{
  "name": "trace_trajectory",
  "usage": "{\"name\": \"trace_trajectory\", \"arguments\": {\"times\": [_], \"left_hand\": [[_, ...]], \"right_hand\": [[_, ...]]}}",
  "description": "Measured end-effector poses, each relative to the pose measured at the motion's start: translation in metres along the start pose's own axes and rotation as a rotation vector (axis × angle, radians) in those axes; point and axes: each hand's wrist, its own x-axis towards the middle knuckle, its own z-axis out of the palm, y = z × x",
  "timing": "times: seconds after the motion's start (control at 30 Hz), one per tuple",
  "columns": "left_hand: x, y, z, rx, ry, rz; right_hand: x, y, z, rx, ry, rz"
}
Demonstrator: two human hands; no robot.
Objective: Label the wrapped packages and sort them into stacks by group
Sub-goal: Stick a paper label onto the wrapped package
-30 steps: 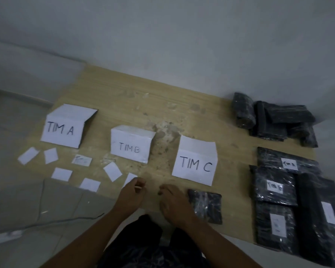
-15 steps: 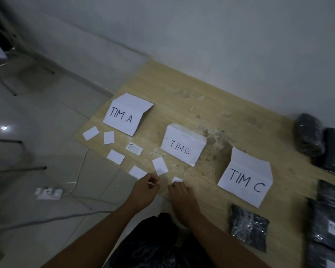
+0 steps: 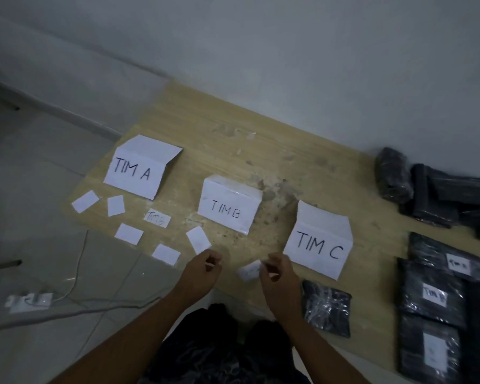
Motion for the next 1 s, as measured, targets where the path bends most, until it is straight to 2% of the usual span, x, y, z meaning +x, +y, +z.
{"name": "trace_trajectory", "arguments": {"times": [0.17, 0.4, 0.5, 0.67, 1.0], "left_hand": [[0.006, 0.03, 0.042, 0.061, -0.113, 0.037], [0.002, 0.067, 0.113, 0.186, -0.331, 0.07], [-0.001, 0.076, 0.142, 0.216, -0.4, 0.009], [-0.005, 0.084, 0.171, 0.137, -0.473, -0.079], [-0.006, 0.08, 0.191, 0.157, -0.385, -0.052]], "right_hand": [[0.001, 0.026, -0.051, 0.287, 0.211, 0.358], [-0.03, 0.068, -0.12, 0.431, 0.38, 0.507], [-0.041, 0.086, -0.137, 0.438, 0.38, 0.536], [-0.044, 0.097, -0.147, 0.538, 0.325, 0.543], [-0.035, 0.118, -0.161, 0.458, 0.259, 0.535]]}}
